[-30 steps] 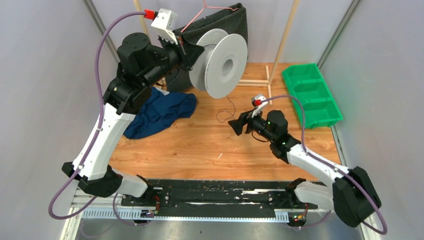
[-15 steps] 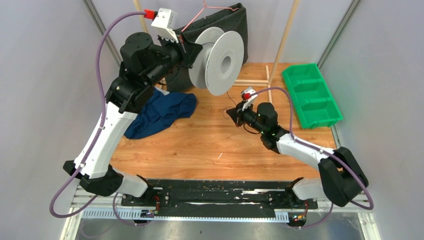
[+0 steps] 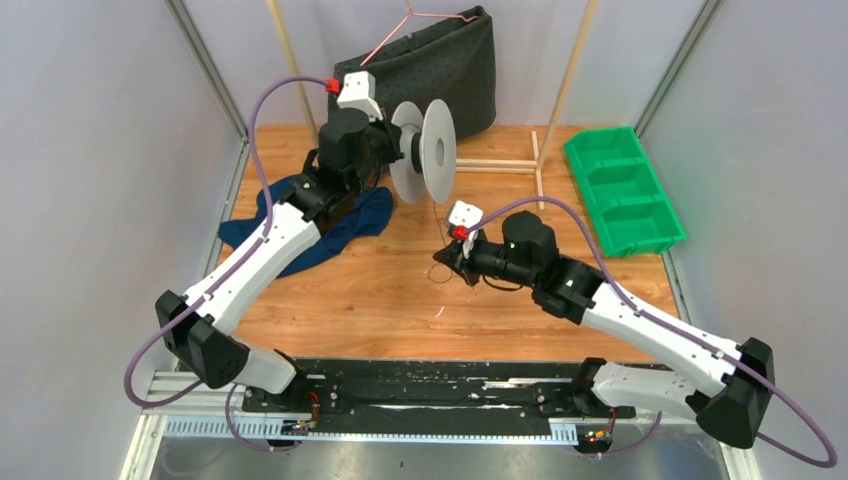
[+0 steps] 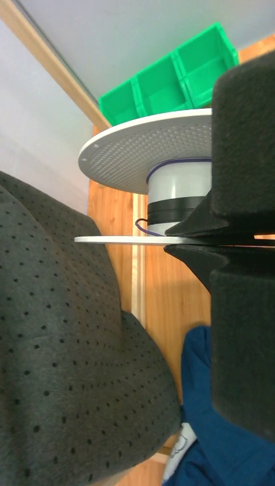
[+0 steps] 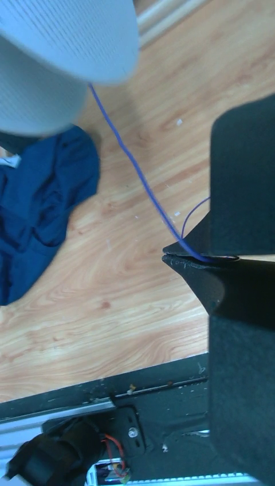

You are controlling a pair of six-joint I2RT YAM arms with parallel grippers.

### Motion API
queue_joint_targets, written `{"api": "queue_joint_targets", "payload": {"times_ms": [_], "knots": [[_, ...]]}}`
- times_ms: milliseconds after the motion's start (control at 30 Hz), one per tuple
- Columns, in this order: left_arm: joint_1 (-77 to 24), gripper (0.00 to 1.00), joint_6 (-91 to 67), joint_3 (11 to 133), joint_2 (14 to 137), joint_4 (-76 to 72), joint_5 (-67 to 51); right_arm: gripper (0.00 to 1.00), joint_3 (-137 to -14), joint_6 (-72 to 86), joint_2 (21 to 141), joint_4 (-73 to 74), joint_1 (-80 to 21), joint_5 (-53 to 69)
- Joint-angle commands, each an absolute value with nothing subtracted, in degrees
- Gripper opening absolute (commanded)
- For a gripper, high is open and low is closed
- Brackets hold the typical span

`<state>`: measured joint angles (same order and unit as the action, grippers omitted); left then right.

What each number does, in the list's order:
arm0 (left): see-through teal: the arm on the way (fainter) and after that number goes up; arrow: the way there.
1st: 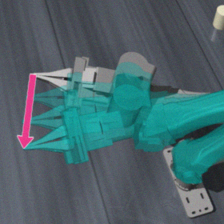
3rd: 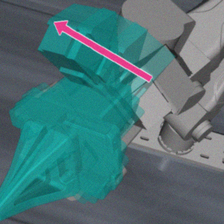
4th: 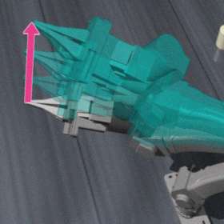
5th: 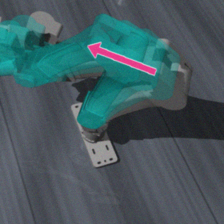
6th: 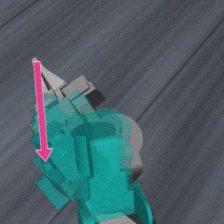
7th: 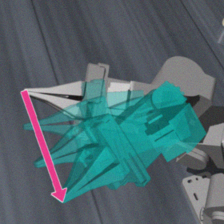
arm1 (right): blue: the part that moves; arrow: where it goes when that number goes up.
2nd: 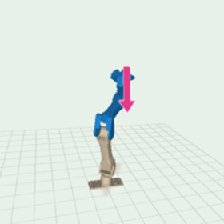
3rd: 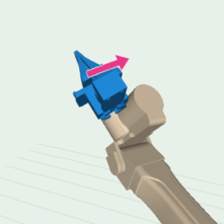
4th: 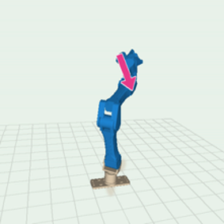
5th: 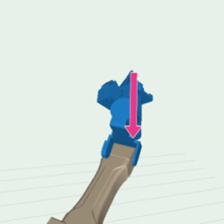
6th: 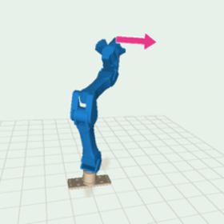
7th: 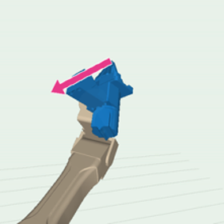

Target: Wrap the cables

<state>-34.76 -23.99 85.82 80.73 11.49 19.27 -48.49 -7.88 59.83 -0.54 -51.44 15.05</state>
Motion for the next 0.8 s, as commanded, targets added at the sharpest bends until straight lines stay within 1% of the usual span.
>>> {"api": "queue_joint_targets", "payload": {"times_ms": [0, 133, 333, 433, 600, 700, 767], "knots": [[-35.67, 0.0, -22.1, 84.06, 81.55, 2.28, 22.74, 0.01, -57.72, -13.41, 59.38, 10.12, -52.54, 14.73], [-36.59, 0.0, -17.82, 82.58, 82.47, 4.97, 16.81, 0.01, -68.28, -19.46, 63.0, 15.8, -51.98, 13.07], [-37.54, 0.0, -9.76, 81.24, 81.38, 9.39, 8.73, 0.01, -75.73, -26.98, 67.65, 15.99, -48.15, 12.18], [-37.62, 0.0, -4.78, 80.78, 79.9, 11.98, 4.06, 0.01, -77.53, -28.94, 69.81, 14.96, -44.99, 12.63], [-37.65, 0.0, 2.94, 87.03, 80.63, 25.26, -1.4, 0.01, -78.12, -28.12, 71.02, 12.2, -39.83, 12.99], [-37.62, 0.0, 5.26, 86.62, 78.72, 26.29, -3.45, 0.01, -76.73, -26.24, 71.04, 10.49, -37.0, 13.07], [-37.62, 0.0, 6.11, 86.78, 77.91, 27.21, -4.15, 0.04, -75.23, -25.37, 71.1, 9.26, -35.41, 12.1]]}}
